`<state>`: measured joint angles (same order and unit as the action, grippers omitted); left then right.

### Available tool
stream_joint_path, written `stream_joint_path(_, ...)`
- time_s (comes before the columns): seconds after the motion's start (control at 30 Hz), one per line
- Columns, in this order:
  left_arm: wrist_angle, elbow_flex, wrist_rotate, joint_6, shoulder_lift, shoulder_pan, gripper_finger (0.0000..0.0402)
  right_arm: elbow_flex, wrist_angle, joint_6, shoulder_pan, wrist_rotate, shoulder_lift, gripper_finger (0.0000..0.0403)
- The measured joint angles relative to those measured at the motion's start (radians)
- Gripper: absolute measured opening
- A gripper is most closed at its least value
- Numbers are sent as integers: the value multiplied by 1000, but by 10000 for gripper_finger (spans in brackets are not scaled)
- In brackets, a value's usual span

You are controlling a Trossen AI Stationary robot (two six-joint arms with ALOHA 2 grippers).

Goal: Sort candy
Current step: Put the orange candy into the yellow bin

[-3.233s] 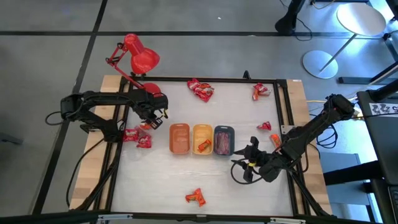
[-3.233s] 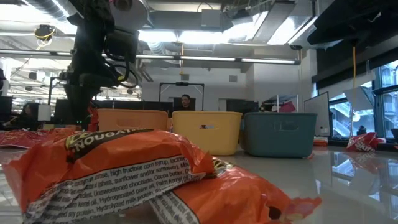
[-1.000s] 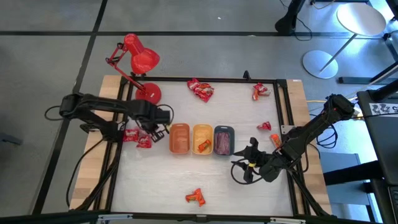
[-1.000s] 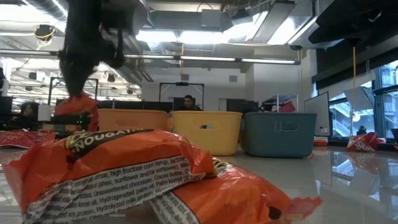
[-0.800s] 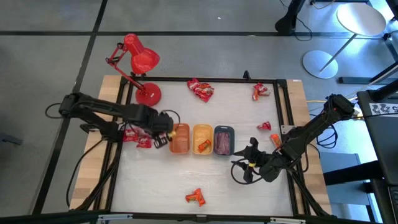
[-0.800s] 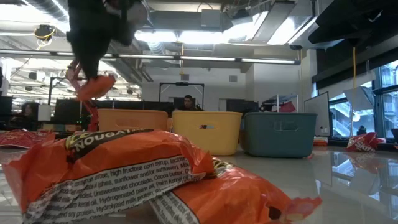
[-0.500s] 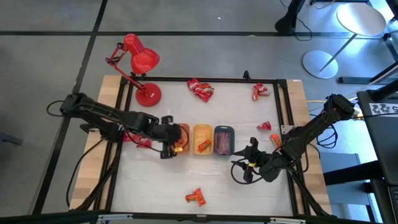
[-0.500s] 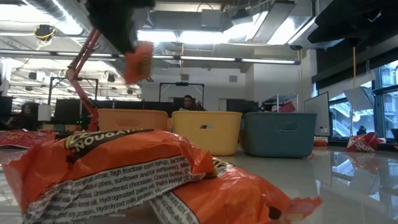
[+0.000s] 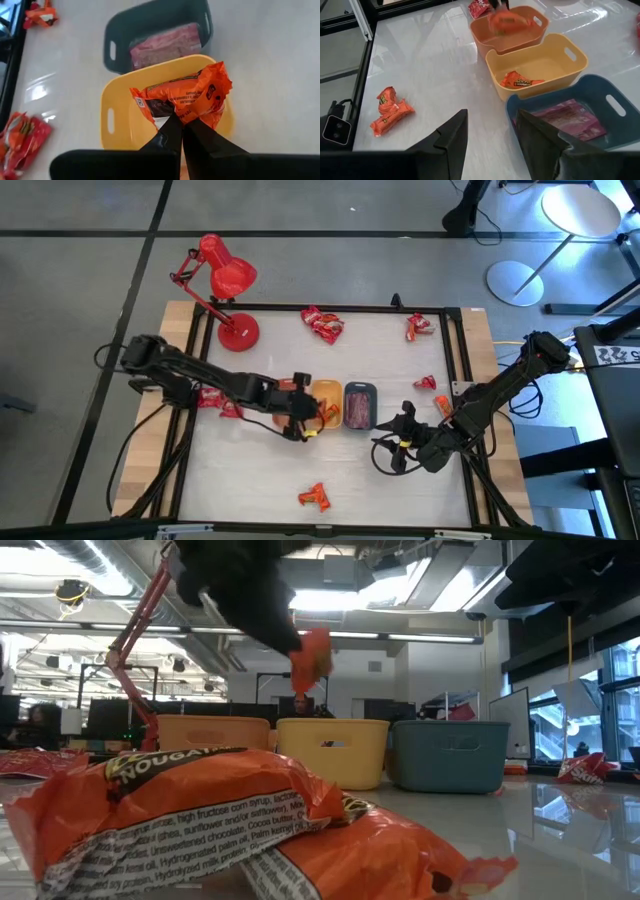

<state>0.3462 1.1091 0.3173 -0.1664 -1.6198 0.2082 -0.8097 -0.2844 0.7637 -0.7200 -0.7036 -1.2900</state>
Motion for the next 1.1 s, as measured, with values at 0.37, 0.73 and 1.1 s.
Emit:
stream_joint_path(0.37,-120,0,1,-24,-169,-64,0,0,-1,6,0,0,0,166)
stream_joint_path(0.73,-172,0,1,-25,-232,-73,0,0,-4,7,0,0,0,165)
stream_joint_path(1.1,-200,0,1,22,-232,-73,74,0,-4,9,0,0,0,165)
